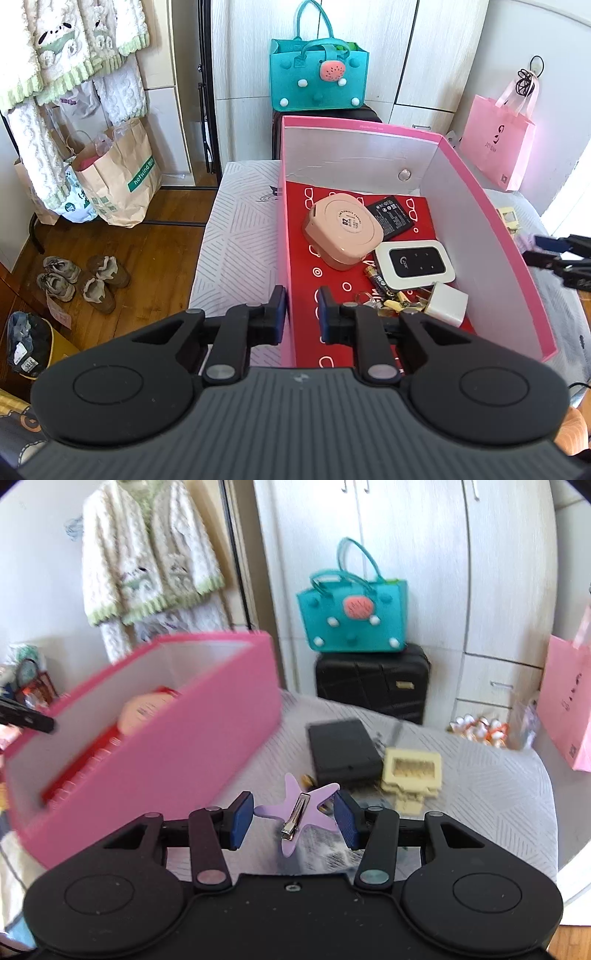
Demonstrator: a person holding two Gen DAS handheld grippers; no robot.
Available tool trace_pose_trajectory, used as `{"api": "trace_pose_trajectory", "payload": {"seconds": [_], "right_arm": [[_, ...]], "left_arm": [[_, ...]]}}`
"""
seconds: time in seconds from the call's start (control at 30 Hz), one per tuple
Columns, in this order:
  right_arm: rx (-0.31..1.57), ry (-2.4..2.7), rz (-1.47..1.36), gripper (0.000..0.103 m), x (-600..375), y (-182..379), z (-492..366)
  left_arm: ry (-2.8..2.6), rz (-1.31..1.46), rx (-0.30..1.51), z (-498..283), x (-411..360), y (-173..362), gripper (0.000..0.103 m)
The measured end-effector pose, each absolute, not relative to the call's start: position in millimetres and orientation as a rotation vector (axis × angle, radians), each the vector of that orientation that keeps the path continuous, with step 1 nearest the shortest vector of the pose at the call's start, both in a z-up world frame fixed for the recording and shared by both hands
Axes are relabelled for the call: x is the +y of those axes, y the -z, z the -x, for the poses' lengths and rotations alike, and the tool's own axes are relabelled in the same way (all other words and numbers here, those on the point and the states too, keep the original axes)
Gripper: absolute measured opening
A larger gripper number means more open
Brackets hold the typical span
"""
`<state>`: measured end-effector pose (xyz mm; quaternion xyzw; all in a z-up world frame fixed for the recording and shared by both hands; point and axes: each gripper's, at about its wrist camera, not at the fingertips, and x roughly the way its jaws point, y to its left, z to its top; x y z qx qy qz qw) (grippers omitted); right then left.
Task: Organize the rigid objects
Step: 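Carry the pink star clip into the pink box and release it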
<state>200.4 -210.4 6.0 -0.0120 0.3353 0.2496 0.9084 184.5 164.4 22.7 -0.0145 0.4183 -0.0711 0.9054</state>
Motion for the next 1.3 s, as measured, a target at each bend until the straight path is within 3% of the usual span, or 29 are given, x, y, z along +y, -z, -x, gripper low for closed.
{"api": "trace_pose_trajectory", "payload": {"seconds": [0.17,0.37,0.7,1.3], "right_arm": [[0.64,-0.635,-0.007,0.054,-191.3,-40.9,-187.4],[0.661,-0.822,-0.064,0.054,-150.8,-60.6,-184.8],[0.884,-0.966,-0.042,0.054,-65.5,-36.4,-216.2],[0.91,-0.873,-0.041,0.056,-29.7,-31.0,-257.1]], "left_arm": [[0.146,-0.038,0.839,-180.6,160.0,-23.1,0.009],[0.154,-0.049,0.826,-179.1,162.3,-23.2,0.008],[0.176,-0.002,0.799,-172.6,170.3,-20.8,0.008],[0.215,0.046,0.785,-170.1,181.5,-18.3,0.008]]}}
